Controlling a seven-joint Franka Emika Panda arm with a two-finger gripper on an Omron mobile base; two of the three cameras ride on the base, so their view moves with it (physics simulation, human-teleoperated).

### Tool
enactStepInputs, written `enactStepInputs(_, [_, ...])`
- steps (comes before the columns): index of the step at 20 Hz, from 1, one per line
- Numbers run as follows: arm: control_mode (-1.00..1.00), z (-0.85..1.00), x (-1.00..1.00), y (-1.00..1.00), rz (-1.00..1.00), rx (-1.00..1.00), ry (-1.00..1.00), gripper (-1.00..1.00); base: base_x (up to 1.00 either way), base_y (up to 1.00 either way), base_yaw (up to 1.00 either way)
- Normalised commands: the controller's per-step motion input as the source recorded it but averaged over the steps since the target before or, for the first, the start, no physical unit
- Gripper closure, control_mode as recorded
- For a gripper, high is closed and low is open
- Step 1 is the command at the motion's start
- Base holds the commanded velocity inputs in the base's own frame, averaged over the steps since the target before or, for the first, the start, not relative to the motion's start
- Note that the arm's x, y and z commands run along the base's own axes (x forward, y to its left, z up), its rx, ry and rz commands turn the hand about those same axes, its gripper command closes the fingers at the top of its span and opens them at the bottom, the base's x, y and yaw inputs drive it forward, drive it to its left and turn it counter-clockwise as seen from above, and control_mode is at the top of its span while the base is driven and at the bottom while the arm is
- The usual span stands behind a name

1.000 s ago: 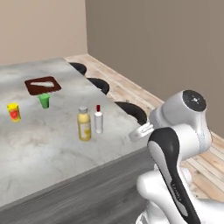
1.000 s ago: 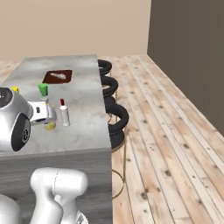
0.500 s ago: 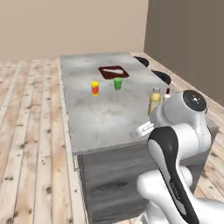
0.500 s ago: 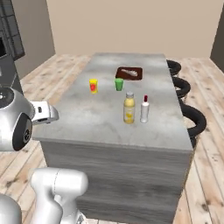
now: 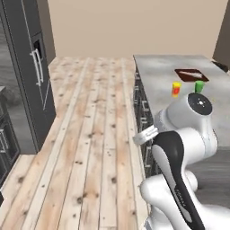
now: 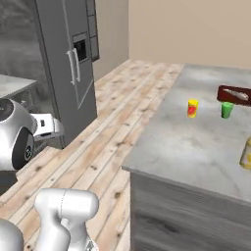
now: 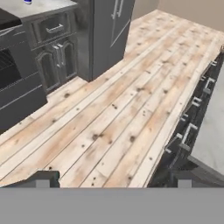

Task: Place the drinks on the dining counter in a tight cluster.

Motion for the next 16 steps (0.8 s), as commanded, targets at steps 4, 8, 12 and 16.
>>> enactStepInputs(4, [1.0, 0.0, 0.0, 0.0, 0.0, 0.0, 0.0, -1.0, 1.0, 1.0, 0.03])
enactStepInputs(8, [1.0, 0.0, 0.0, 0.0, 0.0, 0.0, 0.0, -1.0, 1.0, 1.0, 0.0])
enactStepInputs(12, [1.0, 0.0, 0.0, 0.0, 0.0, 0.0, 0.0, -1.0, 1.0, 1.0, 0.06])
enactStepInputs(16, [1.0, 0.0, 0.0, 0.0, 0.0, 0.0, 0.0, -1.0, 1.0, 0.79, 0.49])
